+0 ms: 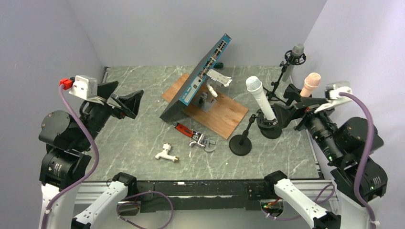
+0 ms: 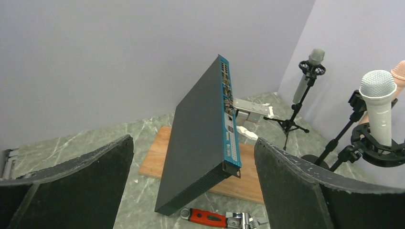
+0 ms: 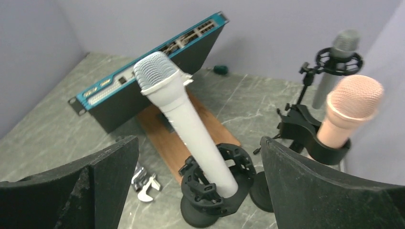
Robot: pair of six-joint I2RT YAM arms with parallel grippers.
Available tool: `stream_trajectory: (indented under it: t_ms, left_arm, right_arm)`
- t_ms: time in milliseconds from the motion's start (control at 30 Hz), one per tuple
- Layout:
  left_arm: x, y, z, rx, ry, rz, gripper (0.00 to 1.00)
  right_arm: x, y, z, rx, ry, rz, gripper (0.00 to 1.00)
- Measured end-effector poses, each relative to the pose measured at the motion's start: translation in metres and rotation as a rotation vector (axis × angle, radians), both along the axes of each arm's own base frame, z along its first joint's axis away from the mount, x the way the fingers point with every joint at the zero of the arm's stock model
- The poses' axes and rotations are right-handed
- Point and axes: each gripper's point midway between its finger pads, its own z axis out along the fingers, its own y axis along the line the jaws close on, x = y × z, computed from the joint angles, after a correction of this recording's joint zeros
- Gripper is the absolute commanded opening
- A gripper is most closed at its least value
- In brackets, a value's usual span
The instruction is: Remove the microphone from the stand
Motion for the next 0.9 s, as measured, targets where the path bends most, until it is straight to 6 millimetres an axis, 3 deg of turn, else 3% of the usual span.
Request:
stream_trajectory:
  t_ms: [267,567,733,900]
  left_arm:
    - [-0.001,-0.010,-0.003,0.006,0.011,-0.056,0.99]
    - [0.003,-0.022,-0.014,0.022,0.044,-0.115,0.99]
    - [0.007,-0.034,-0.020,0.039,0.067,-0.171,0.99]
    - [0.008,-0.041,-0.024,0.049,0.080,-0.210,0.99]
  right_arm:
    - [0.010,0.036,-0.039,-0.130,0.109,0.204,1.00]
    - [0.021,0.045,-0.066,-0.196,0.151,0.252,0.98]
    - [0.041,0.045,-0.079,-0.214,0.151,0.212,0.95]
    - [0.062,0.043,-0.088,-0.214,0.127,0.158,0.85]
